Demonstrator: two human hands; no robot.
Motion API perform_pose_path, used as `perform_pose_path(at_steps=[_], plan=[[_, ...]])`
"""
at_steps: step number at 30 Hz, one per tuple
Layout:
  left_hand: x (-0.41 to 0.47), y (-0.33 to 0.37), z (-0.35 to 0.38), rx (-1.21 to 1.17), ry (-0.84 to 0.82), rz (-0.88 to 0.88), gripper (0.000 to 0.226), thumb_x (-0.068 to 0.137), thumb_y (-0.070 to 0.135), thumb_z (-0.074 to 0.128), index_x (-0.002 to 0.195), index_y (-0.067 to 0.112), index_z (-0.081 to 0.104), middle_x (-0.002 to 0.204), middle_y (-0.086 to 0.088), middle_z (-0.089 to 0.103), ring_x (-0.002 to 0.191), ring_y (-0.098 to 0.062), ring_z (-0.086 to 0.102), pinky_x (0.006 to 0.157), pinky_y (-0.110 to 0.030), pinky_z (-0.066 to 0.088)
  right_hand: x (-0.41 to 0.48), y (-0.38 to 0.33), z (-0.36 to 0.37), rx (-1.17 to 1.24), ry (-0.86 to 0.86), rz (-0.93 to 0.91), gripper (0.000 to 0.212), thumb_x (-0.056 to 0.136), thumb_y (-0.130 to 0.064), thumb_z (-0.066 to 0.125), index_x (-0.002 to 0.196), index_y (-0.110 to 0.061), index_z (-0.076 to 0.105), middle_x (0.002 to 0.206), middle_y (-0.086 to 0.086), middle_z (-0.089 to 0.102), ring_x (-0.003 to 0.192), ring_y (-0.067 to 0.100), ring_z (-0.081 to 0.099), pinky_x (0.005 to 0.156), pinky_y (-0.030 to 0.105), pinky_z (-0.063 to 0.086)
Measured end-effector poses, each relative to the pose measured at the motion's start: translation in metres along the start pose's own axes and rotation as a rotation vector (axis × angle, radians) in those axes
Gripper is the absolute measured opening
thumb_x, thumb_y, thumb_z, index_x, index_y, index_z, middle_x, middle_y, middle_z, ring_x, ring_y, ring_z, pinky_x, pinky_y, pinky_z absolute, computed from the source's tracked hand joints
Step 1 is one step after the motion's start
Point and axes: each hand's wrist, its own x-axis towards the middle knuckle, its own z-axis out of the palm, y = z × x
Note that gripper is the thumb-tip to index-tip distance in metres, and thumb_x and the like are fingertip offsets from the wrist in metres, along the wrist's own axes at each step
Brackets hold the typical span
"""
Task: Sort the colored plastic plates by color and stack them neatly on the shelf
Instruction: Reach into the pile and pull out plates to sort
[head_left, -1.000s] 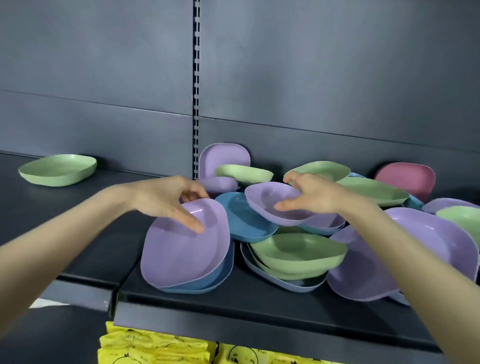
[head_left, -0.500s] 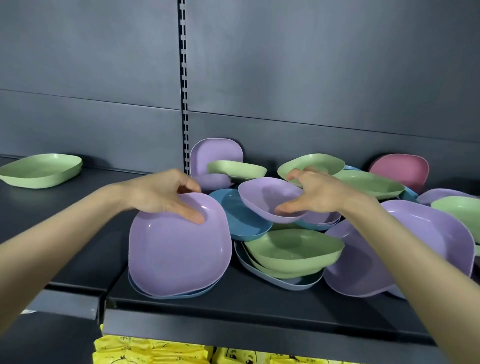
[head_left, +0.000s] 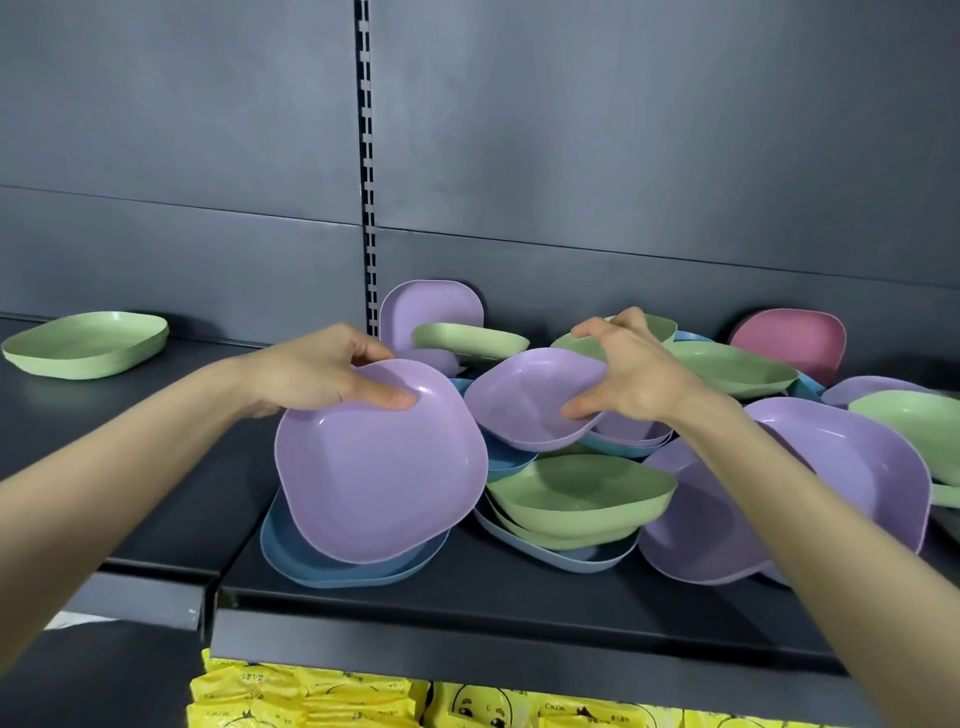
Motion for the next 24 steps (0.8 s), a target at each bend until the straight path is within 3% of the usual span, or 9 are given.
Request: perform_pose_path(at_steps=[6,9,11,14,20,24], plan=[[-0.004,0.002,0.003,-0.027,0.035,0.001,0.006,0.082,0.023,0.07,0.086,0.021,0.074,0.082,0.006,0.074,0.074,-0.011,0.07,0.061,-0.018,0.05,0.001,-0.002,0.001,0.088,0.087,0.048,0.073,0.067,-0.01,0.082,0.131,-0.017,0.048,0.128,0.01,0.036,0.091,0.02,0.047,0.077,0.022,0.037],[-0.006,0.003,0.004,-0.05,0.072,0.001,0.011,0.082,0.023,0.07,0.091,0.018,0.074,0.087,0.001,0.074,0.08,-0.016,0.071,0.068,-0.025,0.053,0.001,-0.003,0.0,0.137,0.156,0.065,0.058,0.068,-0.009,0.08,0.122,-0.012,0.058,0.123,0.013,0.049,0.097,0.02,0.047,0.073,0.019,0.034],[-0.009,0.006,0.004,-0.078,0.091,-0.004,0.01,0.082,0.023,0.07,0.091,0.019,0.074,0.085,0.001,0.075,0.078,-0.017,0.071,0.066,-0.025,0.053,0.0,-0.007,-0.003,0.173,0.213,0.063,0.038,0.07,-0.008,0.077,0.106,-0.004,0.068,0.107,0.017,0.062,0.096,0.025,0.051,0.072,0.024,0.041],[-0.015,0.011,0.004,-0.132,0.131,-0.006,0.006,0.084,0.023,0.067,0.086,0.022,0.073,0.081,0.003,0.074,0.072,-0.015,0.071,0.059,-0.022,0.051,-0.005,-0.013,-0.01,0.237,0.308,0.033,0.017,0.073,-0.007,0.073,0.086,0.004,0.07,0.083,0.022,0.067,0.075,0.032,0.051,0.066,0.03,0.045],[-0.033,0.018,0.005,-0.301,0.285,0.024,0.014,0.088,0.024,0.063,0.1,0.025,0.069,0.089,0.004,0.075,0.078,-0.014,0.071,0.066,-0.027,0.052,-0.019,-0.027,-0.02,0.488,0.423,0.02,0.009,0.079,-0.015,0.07,0.077,-0.012,0.062,0.068,-0.003,0.06,0.072,0.021,0.053,0.065,0.025,0.039],[-0.05,0.012,0.001,-0.344,0.395,0.054,0.016,0.088,0.021,0.062,0.103,0.025,0.068,0.092,0.004,0.074,0.083,-0.015,0.07,0.072,-0.029,0.052,-0.026,-0.044,-0.013,0.607,0.459,-0.013,0.021,0.082,-0.019,0.068,0.07,-0.018,0.051,0.076,0.004,0.064,0.072,0.023,0.053,0.071,0.034,0.047]])
